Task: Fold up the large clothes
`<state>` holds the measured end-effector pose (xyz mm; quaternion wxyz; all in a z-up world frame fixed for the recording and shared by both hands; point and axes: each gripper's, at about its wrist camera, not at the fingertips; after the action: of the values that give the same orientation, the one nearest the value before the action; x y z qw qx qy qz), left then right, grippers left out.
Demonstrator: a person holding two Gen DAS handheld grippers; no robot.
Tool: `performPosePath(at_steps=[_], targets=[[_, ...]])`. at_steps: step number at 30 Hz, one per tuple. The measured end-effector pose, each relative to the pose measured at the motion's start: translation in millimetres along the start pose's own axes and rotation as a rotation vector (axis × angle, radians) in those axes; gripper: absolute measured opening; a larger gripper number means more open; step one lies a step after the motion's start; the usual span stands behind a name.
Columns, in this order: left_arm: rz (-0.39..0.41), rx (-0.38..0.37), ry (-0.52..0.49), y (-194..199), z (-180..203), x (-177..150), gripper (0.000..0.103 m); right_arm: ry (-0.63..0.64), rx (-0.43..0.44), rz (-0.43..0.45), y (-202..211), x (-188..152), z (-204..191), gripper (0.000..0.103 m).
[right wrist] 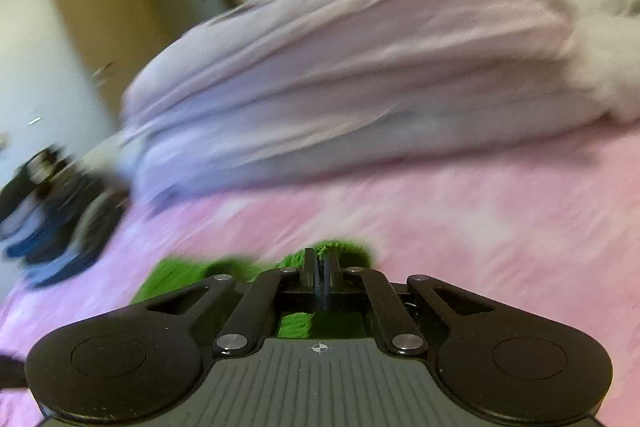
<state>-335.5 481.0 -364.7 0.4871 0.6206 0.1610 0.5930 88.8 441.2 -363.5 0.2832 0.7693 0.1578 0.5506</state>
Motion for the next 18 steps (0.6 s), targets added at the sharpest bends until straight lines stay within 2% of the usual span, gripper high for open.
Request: performPosePath(at_steps=[1, 3, 5, 6, 7, 8, 9, 10, 12, 15, 18], targets=[[-0.001, -0.003, -0.006, -2, 4, 2, 0.025, 0.005, -0.033, -0.022, -9, 5, 10, 0.0], [-0.01, -0.011, -0.007, -6, 12, 4, 0.025, 0.053, -0.16, -0.124, -39, -2, 28, 0.0], [-0.036, -0.018, -0.008, -10, 18, 3, 0.025, 0.007, -0.236, -0.332, -62, -18, 50, 0.0], [-0.043, -0.02, -0.017, -10, 21, 1, 0.026, -0.028, -0.252, -0.37, -59, -23, 56, 0.0], [-0.05, -0.02, -0.029, -10, 23, -3, 0.027, -0.063, -0.226, -0.343, -42, -28, 60, 0.006], [-0.061, -0.018, -0.038, -10, 23, -5, 0.028, -0.089, -0.197, -0.319, -25, -32, 63, 0.017], [-0.076, -0.016, -0.041, -9, 23, -9, 0.027, -0.118, -0.178, -0.312, -8, -35, 64, 0.05], [-0.086, -0.017, -0.036, -8, 22, -12, 0.027, -0.168, -0.15, -0.304, 15, -42, 67, 0.068], [-0.109, -0.024, -0.012, -3, 18, -17, 0.027, -0.242, -0.084, -0.298, 50, -57, 67, 0.068], [-0.132, -0.038, 0.022, 10, 13, -26, 0.029, -0.292, -0.07, -0.366, 87, -87, 56, 0.068], [-0.156, -0.062, 0.027, 28, 12, -35, 0.031, -0.378, -0.117, -0.415, 114, -117, 51, 0.067]])
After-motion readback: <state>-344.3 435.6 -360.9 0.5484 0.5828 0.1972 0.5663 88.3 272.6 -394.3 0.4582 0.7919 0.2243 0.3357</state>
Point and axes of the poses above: each gripper's, at about its wrist camera, not at the fingertips, and y roughly against the way its jaws point, z to its right, x to its top, and after that the axes turned 12 degrees about -x, right-handed
